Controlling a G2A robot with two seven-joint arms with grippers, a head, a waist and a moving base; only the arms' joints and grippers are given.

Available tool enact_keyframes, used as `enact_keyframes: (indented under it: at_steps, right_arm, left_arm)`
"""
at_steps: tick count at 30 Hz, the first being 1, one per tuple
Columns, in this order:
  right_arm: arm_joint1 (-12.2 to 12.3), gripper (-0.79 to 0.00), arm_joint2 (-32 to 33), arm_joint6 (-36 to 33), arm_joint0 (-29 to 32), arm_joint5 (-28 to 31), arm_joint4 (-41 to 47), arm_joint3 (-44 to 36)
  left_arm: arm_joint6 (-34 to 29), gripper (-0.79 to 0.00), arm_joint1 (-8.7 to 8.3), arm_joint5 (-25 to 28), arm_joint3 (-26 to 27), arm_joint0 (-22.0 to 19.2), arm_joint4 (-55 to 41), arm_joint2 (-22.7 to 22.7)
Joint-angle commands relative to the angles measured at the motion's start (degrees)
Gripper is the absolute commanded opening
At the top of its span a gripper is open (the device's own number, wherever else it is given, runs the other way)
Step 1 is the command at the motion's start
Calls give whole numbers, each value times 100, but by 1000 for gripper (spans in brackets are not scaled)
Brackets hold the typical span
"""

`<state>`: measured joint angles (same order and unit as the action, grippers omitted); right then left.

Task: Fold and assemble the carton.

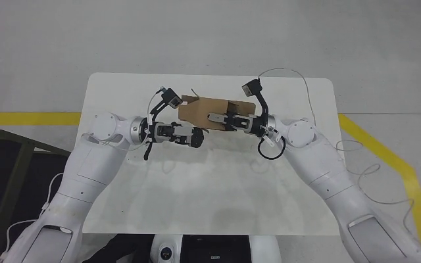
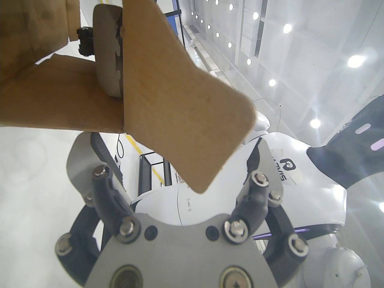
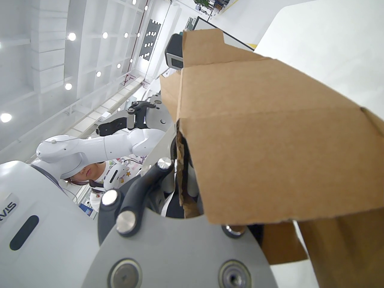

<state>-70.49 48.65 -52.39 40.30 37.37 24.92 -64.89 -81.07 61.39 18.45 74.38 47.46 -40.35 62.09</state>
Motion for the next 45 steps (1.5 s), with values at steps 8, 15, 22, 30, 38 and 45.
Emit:
enact_keyframes:
  at_steps: [8, 15, 22, 30, 38, 45]
  right_arm:
    - [-13, -785, 85, 120, 104, -57, -178, -102]
    - [-14, -785, 194, 208, 189, -102, -224, -72]
    - [65, -785, 453, -337, 222, -137, -39, 106]
    - [195, -785, 817, -1303, 363, -258, 559, 152]
    - [322, -785, 1212, -1750, 542, -379, 842, -60]
    - [356, -785, 1347, -1905, 613, -454, 1094, -316]
  left_arm:
    - [1, 0, 11, -9, 9, 0, -9, 28]
    - [1, 0, 13, -20, -2, 17, -3, 66]
    - [-57, 0, -51, -52, -3, 33, 82, 336]
    - [-274, 0, -207, -57, -1, 164, 781, 702]
    - [-572, 0, -287, -96, 212, 290, 1557, 590]
    - [-543, 0, -302, -67, 293, 239, 2029, 368]
